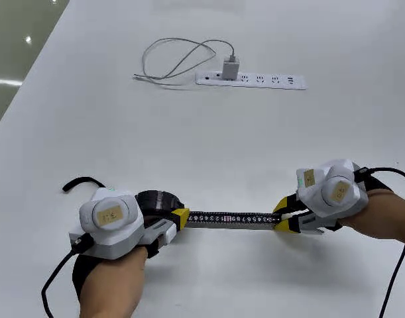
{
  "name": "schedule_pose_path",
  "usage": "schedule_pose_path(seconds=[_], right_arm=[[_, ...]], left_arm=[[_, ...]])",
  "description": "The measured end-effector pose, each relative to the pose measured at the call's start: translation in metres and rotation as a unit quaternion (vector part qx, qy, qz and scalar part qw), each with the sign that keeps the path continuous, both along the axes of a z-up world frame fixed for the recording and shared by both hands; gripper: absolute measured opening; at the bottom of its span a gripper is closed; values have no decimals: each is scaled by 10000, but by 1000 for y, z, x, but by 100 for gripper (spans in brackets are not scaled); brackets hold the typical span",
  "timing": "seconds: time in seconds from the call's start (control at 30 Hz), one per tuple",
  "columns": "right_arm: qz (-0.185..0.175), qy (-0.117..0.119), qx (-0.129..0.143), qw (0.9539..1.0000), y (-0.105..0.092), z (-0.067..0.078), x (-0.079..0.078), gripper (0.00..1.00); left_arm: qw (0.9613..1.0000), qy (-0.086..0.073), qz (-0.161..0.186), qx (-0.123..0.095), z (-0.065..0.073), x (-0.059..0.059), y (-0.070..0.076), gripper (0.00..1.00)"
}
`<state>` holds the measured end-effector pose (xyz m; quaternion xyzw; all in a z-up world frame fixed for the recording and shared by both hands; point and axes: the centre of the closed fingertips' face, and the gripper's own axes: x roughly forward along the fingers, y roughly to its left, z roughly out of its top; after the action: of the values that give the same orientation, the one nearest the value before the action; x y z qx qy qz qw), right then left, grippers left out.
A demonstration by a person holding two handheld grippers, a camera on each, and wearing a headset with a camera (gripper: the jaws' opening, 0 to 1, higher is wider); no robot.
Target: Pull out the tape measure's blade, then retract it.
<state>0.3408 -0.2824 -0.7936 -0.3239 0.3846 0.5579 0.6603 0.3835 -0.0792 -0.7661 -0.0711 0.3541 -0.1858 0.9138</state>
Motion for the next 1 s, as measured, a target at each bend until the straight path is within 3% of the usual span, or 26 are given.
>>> schedule_pose_path(seconds=[1.0], right_arm=[[129, 113, 217, 9996, 47, 2, 6, 10]], left_arm=[[10000, 14, 14, -75, 0, 0, 1, 59]])
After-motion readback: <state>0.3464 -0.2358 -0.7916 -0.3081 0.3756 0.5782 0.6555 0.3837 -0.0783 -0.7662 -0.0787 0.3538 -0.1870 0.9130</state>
